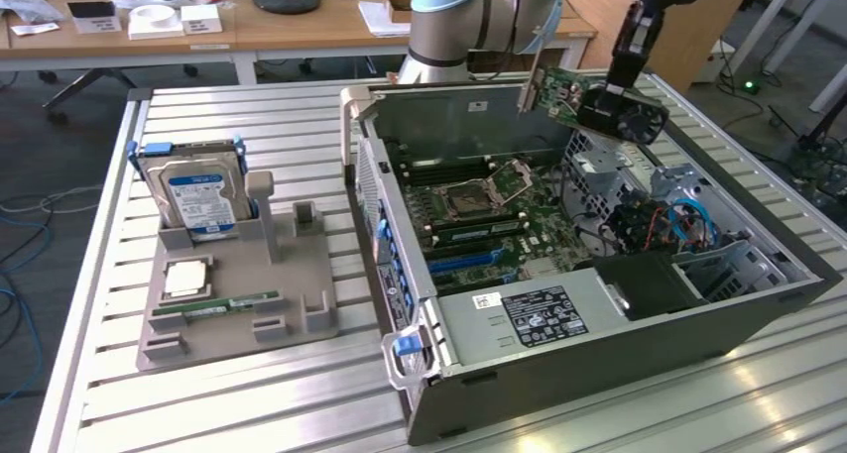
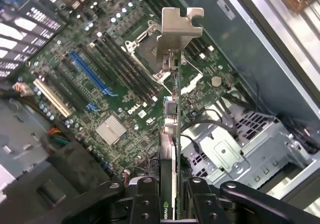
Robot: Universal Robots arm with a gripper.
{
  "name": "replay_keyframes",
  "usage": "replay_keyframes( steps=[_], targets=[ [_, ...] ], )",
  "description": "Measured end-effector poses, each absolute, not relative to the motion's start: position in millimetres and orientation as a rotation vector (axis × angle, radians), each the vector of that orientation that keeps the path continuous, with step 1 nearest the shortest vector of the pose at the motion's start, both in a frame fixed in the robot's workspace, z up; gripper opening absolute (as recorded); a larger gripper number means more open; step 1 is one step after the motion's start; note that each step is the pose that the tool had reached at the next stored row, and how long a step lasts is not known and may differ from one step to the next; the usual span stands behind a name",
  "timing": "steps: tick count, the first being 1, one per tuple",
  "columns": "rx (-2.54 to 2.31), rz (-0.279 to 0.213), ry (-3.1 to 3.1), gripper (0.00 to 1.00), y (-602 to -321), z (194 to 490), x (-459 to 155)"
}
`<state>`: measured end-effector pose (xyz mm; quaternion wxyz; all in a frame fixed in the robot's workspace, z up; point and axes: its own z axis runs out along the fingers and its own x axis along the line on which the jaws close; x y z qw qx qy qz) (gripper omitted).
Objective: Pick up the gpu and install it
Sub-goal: 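Insert the gpu into the slot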
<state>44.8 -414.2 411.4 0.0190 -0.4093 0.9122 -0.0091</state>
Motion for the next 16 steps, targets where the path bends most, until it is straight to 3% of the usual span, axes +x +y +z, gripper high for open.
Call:
replay_keyframes(
  steps=[16],
  targets=[
    [-1.666,-0.019,2.616,0.26,-414.1,408.8,44.8]
  ],
)
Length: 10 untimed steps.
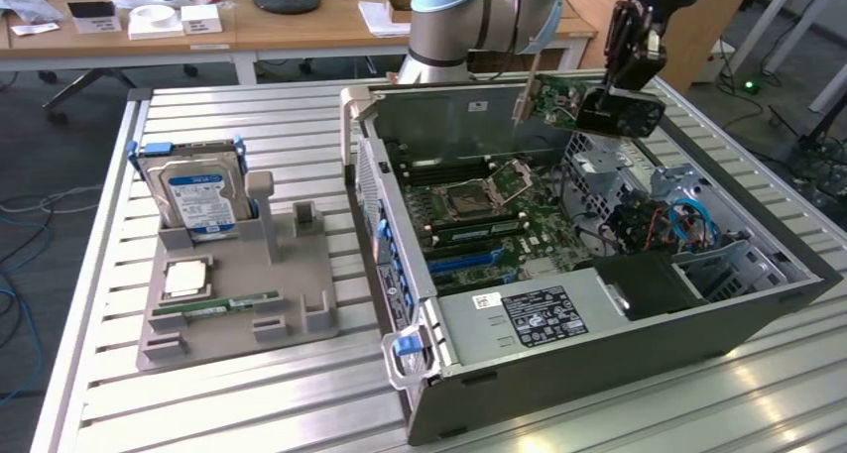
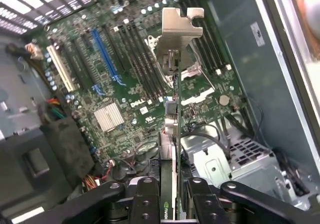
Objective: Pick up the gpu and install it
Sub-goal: 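Insert the gpu into the slot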
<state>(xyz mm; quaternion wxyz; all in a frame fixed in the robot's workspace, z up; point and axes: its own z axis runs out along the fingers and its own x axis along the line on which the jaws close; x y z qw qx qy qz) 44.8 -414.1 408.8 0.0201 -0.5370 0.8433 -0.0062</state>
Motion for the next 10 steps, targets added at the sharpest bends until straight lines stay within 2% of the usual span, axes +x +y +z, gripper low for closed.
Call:
replay_keyframes(
  steps=[10],
  targets=[
    [-1.897,-0.013,2.453,0.26,-414.1,407.0,44.8]
  ],
)
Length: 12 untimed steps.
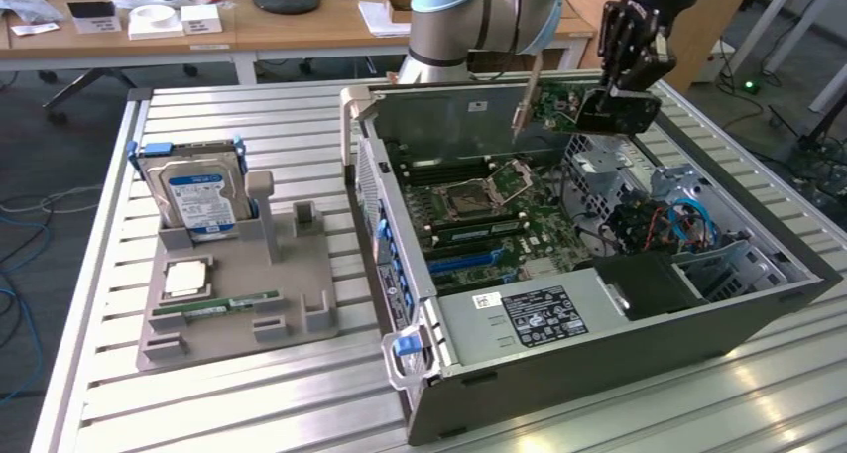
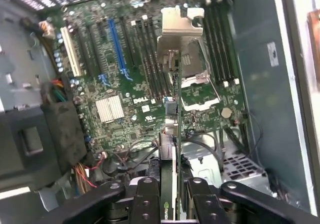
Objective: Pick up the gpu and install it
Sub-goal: 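Insert the gpu into the slot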
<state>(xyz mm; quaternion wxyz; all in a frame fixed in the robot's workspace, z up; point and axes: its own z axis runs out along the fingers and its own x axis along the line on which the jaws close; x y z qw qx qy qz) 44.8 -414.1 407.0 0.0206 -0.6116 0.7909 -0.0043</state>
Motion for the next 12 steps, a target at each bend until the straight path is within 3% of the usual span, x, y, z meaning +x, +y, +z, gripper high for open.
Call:
replay_keyframes(
  steps=[12],
  targets=[
    [-2.047,-0.009,2.328,0.26,-414.1,405.7,44.8]
  ],
)
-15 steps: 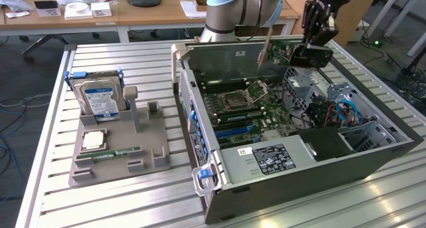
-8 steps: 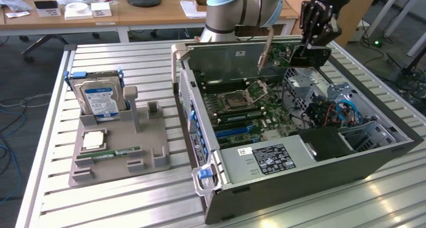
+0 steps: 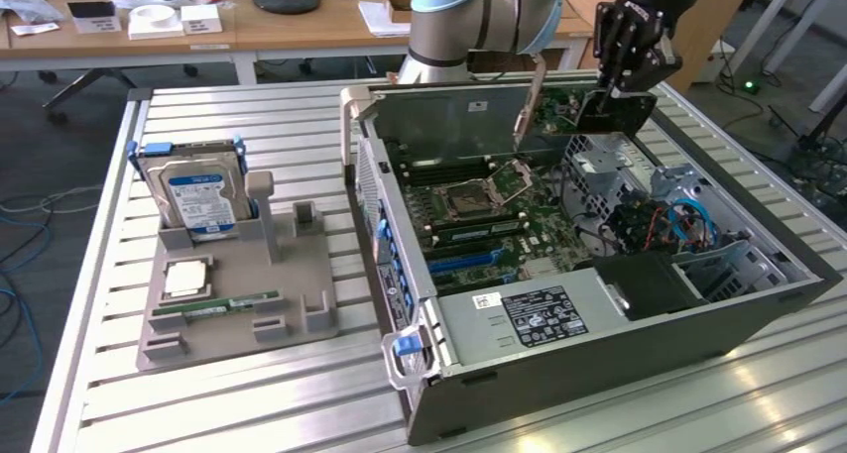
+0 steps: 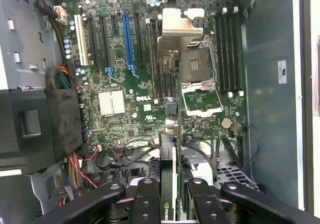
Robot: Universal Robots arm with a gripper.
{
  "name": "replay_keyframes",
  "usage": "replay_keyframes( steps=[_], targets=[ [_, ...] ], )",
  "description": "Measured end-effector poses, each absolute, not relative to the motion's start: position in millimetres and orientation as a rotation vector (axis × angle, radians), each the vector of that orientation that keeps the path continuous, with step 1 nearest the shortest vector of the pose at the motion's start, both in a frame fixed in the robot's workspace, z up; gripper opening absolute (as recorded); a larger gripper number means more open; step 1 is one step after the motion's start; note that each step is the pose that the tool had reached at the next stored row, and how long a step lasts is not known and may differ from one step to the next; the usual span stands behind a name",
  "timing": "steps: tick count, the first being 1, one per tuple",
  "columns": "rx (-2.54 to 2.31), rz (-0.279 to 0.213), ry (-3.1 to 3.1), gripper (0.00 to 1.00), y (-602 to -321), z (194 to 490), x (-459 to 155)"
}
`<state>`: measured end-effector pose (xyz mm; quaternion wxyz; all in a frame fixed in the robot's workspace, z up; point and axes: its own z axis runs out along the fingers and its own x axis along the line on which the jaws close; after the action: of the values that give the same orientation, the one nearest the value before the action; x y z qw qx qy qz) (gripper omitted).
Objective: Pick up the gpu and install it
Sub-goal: 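Insert the gpu into the slot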
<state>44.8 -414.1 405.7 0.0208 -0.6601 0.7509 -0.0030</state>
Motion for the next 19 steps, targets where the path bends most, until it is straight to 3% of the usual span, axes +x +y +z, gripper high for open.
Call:
replay_keyframes(
  steps=[19],
  targets=[
    [-2.139,-0.005,2.246,0.26,-413.6,393.9,37.2]
  ],
)
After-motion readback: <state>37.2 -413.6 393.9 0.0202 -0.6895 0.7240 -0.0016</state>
